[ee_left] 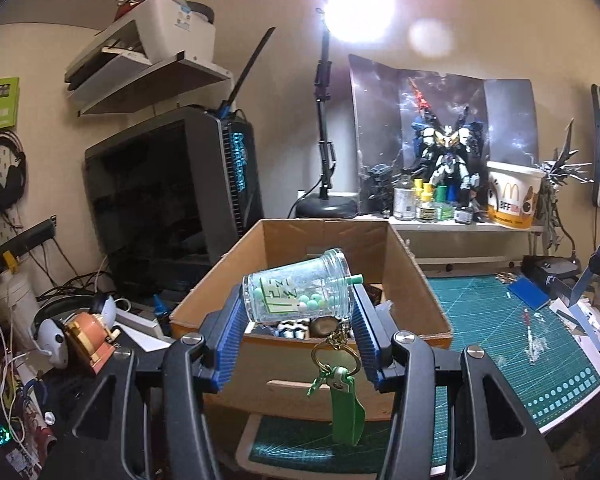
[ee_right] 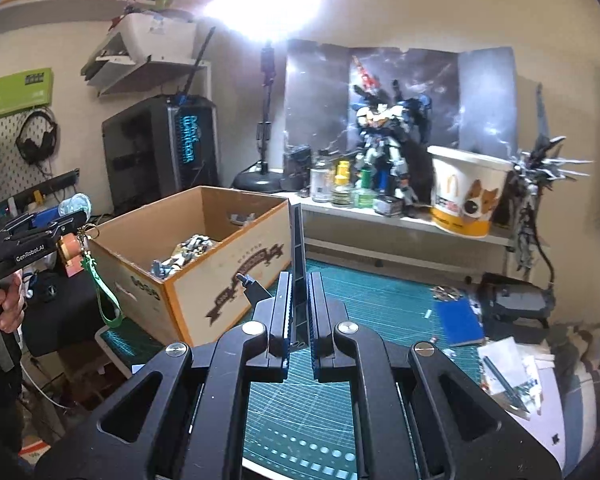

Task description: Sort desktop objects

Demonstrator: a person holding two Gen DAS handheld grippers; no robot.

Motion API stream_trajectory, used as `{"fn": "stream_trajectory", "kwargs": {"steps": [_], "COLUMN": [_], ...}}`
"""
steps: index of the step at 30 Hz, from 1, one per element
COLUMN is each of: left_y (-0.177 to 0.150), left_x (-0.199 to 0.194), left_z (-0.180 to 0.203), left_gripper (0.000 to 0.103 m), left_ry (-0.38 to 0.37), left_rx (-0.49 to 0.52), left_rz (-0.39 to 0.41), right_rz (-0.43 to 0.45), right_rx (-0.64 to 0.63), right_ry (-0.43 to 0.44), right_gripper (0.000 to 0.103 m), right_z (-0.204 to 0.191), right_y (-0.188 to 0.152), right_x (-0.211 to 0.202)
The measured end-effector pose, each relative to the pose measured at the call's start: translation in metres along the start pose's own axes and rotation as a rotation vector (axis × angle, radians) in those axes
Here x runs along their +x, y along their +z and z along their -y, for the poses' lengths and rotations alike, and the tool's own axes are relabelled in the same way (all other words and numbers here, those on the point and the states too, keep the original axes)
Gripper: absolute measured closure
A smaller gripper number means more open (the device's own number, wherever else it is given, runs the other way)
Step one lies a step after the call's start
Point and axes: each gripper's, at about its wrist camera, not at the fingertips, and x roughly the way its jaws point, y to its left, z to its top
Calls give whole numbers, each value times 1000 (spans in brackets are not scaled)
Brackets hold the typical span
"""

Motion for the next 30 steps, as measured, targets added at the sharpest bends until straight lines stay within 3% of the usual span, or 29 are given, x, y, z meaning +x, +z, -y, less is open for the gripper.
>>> {"fn": "stream_trajectory", "kwargs": {"steps": [20, 30], "left_y": [-14, -17], "left_x": [-15, -19], "left_z": [-49, -61], "left_gripper": [52, 52], "left_ry": [152, 187], "left_rx": [-40, -48], "left_rz": [-40, -51], "right_rz": [-13, -24], "right_rx": [-84, -102], "right_ry": [179, 251], "right_gripper": [96, 96], "right_z": [-57, -75], "right_y": [8, 9], "right_x": [39, 50]}}
